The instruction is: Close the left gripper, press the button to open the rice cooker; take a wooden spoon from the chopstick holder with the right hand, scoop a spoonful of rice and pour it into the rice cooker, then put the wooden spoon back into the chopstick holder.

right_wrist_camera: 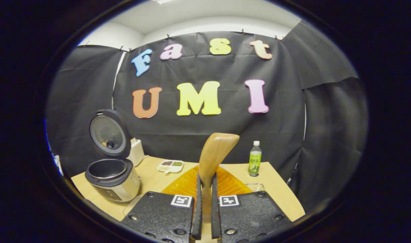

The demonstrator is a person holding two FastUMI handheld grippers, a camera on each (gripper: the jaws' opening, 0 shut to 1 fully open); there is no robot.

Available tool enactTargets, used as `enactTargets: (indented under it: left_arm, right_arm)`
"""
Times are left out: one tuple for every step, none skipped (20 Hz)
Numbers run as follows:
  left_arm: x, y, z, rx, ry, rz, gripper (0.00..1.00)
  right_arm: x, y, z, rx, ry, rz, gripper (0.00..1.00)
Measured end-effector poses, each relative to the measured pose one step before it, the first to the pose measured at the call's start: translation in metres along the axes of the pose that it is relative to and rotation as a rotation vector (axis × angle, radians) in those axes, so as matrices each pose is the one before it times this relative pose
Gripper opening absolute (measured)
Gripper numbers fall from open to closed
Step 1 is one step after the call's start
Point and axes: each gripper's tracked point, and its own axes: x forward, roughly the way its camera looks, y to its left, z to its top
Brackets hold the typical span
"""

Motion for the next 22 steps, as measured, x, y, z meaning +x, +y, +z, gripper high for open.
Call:
enactTargets:
  left_arm:
    - [-0.00058,0.00328,-0.00092,0.00482,0.00083,0.00465,0.97]
    - [-0.00062,0.00242,-0.00110,0.00297,0.00163,0.00300,0.97]
    - [-0.00094,-0.00011,-0.00078,-0.00264,-0.00047,0.00023,0.97]
    - [-0.00066,-0.00025,-0.00021,-0.00832,0.00162,-0.00318,0.97]
    - [-0.00047,0.00048,-0.00249,-0.01026,0.00527,-0.00425,0.97]
    - [-0.00088,0.00157,-0.00120,-0.01031,0.00215,-0.00030,0.97]
    - [-0.00001,0.00317,-0.00019,-0.00842,0.00132,0.00278,0.97]
    - [-0.00004,0.00299,-0.00082,-0.00648,0.00196,0.00418,0.97]
    - [-0.00079,0.00316,-0.00121,-0.00510,0.00059,0.00650,0.97]
    - [0.00041,0.00380,-0.00050,-0.00339,0.00090,0.00955,0.97]
    - [0.00132,0.00266,-0.00274,-0.00105,0.00327,0.00926,0.97]
    - [0.00226,0.00142,-0.00265,-0.00143,0.00462,0.00632,0.97]
    - [0.00070,0.00167,-0.00321,-0.00381,0.00601,0.00373,0.97]
    - [0.00083,0.00120,-0.00198,-0.00680,0.00366,0.00059,0.97]
    - [-0.00061,0.00095,-0.00240,-0.00768,0.00672,-0.00067,0.97]
    - [0.00112,-0.00001,-0.00309,-0.00647,0.00779,-0.00016,0.97]
    - [0.00331,-0.00029,-0.00184,-0.00462,0.00773,0.00097,0.97]
    - [0.00126,0.00000,-0.00133,-0.00345,0.00651,0.00076,0.97]
    - [0.00088,0.00017,-0.00065,-0.00255,0.00402,0.00055,0.97]
    - [-0.00022,0.00003,-0.00096,-0.00126,0.00314,0.00006,0.97]
    - [-0.00015,-0.00066,0.00080,0.00123,0.00075,-0.00121,0.97]
    - [-0.00018,-0.00062,0.00067,0.00348,-0.00268,-0.00098,0.97]
  right_arm:
    - [-0.00130,0.01271,-0.00385,-0.00200,0.00663,0.02541,0.16]
    - [-0.00024,0.01148,-0.00375,-0.00772,0.00714,0.01839,0.16]
    - [0.00099,0.00983,-0.00594,-0.00281,0.00820,0.01874,0.16]
    - [0.00259,0.01067,-0.00781,-0.00181,0.01049,0.01710,0.16]
    - [0.00429,0.00664,-0.00972,-0.01302,0.01384,0.00366,0.16]
    - [0.00400,0.00681,-0.00958,-0.01257,0.01145,0.00771,0.16]
    - [0.00534,0.00817,-0.00870,-0.02604,0.00993,0.00668,0.16]
    - [0.00383,0.00065,-0.00900,-0.03854,0.01460,-0.01686,0.16]
    - [0.00304,0.00135,-0.00877,-0.03993,0.00933,-0.01345,0.17]
    - [0.00249,-0.00097,-0.00603,-0.04627,0.00221,-0.02449,0.16]
    - [0.00165,-0.00114,-0.00524,-0.04770,-0.00158,-0.02232,0.16]
    - [0.00178,-0.00013,-0.00615,-0.03046,0.00418,-0.01596,0.17]
    - [0.00246,-0.00099,-0.00991,-0.01876,0.01598,-0.01119,0.16]
    - [0.00132,0.00100,-0.00855,0.00334,0.01565,0.00136,0.16]
    - [0.00179,-0.00026,-0.00879,0.00809,0.02301,0.00063,0.17]
    - [0.00001,-0.00030,-0.00609,0.01362,0.01389,-0.00223,0.17]
    - [-0.00271,-0.00164,-0.00170,0.02221,0.00065,-0.00456,0.17]
    - [-0.00319,0.00435,0.00017,0.03363,-0.00266,0.01704,0.17]
    - [-0.00227,0.00837,-0.00340,0.04256,0.00708,0.02461,0.16]
    - [-0.00168,0.00674,-0.00460,0.04488,0.01800,0.02942,0.16]
    - [-0.00024,0.00672,-0.00461,0.04138,0.01901,0.02920,0.16]
    - [-0.00174,0.00381,-0.00222,0.03517,0.01425,0.01849,0.16]
